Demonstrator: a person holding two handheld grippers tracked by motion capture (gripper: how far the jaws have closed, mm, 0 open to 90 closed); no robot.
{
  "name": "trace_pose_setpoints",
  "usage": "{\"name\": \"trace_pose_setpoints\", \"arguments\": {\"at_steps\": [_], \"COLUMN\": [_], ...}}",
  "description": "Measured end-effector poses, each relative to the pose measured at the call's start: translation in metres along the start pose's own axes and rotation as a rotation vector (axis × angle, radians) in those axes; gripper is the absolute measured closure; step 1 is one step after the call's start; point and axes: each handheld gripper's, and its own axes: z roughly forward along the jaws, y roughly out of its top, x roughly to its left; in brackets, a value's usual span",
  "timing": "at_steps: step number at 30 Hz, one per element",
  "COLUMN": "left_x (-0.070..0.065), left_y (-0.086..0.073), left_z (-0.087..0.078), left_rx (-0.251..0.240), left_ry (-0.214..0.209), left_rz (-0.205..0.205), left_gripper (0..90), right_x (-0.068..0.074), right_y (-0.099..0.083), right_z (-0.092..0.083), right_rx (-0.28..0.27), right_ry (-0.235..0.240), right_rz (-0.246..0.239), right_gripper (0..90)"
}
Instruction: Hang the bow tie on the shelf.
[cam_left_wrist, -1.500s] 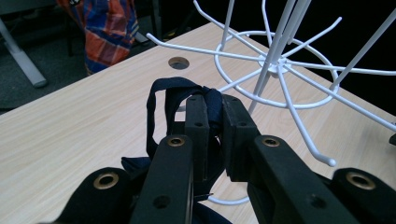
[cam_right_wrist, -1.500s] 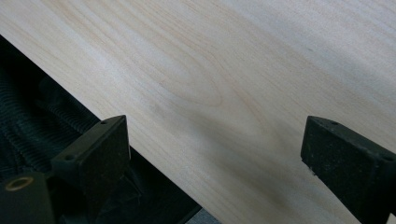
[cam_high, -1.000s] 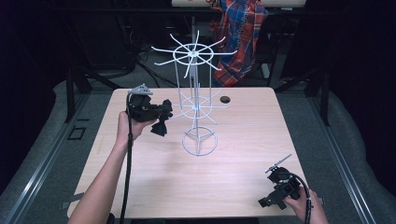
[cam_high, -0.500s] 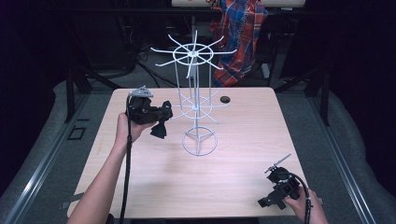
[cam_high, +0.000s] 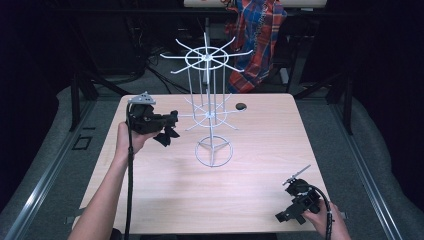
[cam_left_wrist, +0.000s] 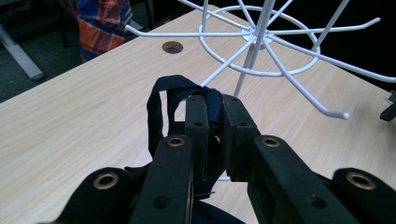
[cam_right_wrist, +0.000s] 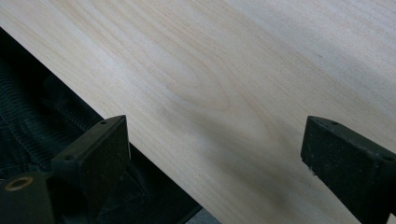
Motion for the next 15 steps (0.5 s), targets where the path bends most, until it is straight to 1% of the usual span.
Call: {"name": "trace_pose_setpoints", "arguments": {"at_steps": [2,6,9,10,12,15], "left_x": [0.0,0.0,0.0,0.0,0.001,0.001], "left_y": [0.0,-0.001,-0.002,-0.002,-0.003,-0.003], "left_z": [-0.002,-0.006,-0.009,-0.01,-0.013,-0.015], "left_rx": [0.005,0.011,0.008,0.009,0.013,0.013], "left_ry": [-0.006,-0.012,-0.013,-0.016,-0.021,-0.024], "left_rz": [0.002,0.01,0.007,0.007,0.006,0.003], "left_gripper": [82.6,82.6,82.6,82.6,82.6,82.6], "right_x": [0.0,-0.001,-0.001,0.0,0.0,-0.001], "right_y": [0.0,0.001,0.001,0.0,0.0,0.001], "right_z": [0.0,-0.002,-0.002,-0.001,-0.001,-0.002], "right_rx": [0.0,0.027,0.022,0.009,0.009,0.023], "right_ry": [-0.001,-0.02,-0.013,-0.007,-0.008,-0.015], "right_rz": [0.0,-0.021,-0.018,-0.007,-0.006,-0.018], "right_gripper": [7.6,7.6,7.6,7.6,7.6,7.6]}}
